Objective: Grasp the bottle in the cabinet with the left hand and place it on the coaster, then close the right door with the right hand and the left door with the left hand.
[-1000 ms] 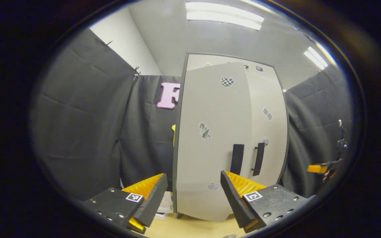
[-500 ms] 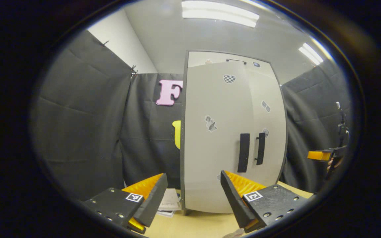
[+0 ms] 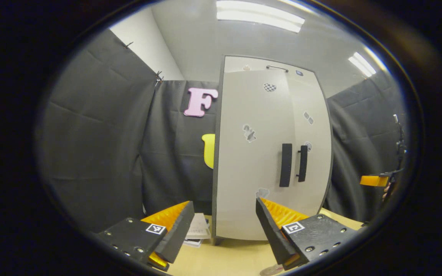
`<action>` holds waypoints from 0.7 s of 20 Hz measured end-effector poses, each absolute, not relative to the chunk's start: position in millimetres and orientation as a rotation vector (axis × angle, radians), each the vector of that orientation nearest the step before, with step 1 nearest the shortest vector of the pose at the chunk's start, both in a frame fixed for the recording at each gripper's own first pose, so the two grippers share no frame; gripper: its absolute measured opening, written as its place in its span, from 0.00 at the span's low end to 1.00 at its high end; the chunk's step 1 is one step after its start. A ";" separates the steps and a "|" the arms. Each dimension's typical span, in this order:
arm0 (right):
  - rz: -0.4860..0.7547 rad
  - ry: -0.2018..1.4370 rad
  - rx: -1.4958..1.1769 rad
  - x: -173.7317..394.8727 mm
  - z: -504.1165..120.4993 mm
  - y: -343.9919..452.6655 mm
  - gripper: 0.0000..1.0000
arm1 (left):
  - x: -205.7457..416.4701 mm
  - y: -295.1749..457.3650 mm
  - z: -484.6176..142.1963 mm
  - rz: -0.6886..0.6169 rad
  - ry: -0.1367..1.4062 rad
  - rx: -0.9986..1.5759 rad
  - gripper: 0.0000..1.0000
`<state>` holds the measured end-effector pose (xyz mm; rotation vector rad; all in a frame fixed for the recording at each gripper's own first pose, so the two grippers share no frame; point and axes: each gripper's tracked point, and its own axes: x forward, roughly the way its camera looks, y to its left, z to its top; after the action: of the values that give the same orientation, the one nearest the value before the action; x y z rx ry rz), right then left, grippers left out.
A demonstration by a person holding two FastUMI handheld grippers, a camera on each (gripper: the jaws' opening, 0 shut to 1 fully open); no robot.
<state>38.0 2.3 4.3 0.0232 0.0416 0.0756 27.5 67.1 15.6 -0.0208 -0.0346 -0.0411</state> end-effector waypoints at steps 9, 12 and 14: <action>0.045 0.071 0.005 26.1 -8.4 -6.3 0.97 | 31.4 73.4 1.4 -0.005 -0.017 -0.026 0.94; 0.017 0.065 0.010 24.9 -7.3 -15.9 0.97 | 31.4 77.1 -2.0 0.001 -0.009 -0.021 0.94; 0.008 0.068 0.027 25.5 -9.2 -17.6 0.91 | 29.1 82.8 -3.9 0.014 -0.005 -0.026 0.94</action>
<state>25.5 -17.6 -9.2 0.0268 0.0680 0.0084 29.1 82.8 -3.9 -0.0260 -0.0048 0.0142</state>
